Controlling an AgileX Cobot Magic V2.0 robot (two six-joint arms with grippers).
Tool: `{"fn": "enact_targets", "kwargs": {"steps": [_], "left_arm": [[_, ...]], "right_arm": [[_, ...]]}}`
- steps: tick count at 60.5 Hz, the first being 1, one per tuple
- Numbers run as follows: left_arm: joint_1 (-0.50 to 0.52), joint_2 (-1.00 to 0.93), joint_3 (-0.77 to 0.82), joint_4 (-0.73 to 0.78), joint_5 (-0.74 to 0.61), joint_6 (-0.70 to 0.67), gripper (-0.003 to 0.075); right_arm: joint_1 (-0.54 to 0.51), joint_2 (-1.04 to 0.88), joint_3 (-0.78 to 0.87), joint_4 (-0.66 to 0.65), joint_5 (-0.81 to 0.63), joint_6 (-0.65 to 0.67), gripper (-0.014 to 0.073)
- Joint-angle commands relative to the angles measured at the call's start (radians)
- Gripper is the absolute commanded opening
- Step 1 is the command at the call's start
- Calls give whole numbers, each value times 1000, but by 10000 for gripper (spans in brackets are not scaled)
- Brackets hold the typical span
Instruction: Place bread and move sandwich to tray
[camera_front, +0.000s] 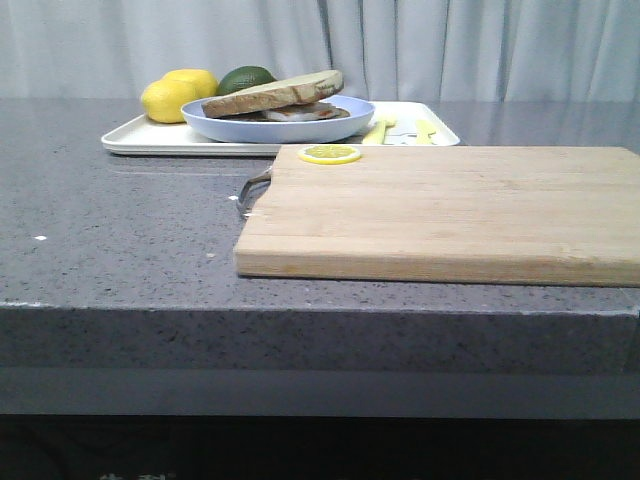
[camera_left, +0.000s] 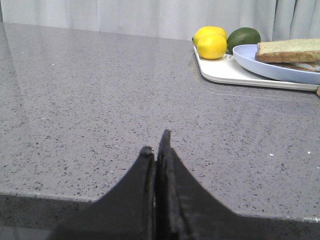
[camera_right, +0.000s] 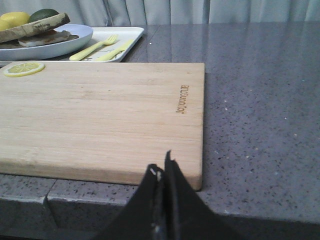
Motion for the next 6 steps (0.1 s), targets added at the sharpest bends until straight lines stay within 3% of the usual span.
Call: {"fn": "enact_targets", "kwargs": {"steps": [1,6], "left_arm": [[2,-23,11,-11,-86,-9,-19],[2,-23,11,-11,-86,-9,-19]], "right_arm": [[-4,-16,-4,4,-69,-9,-68],[-4,-16,-4,4,-69,-9,-68]]}}
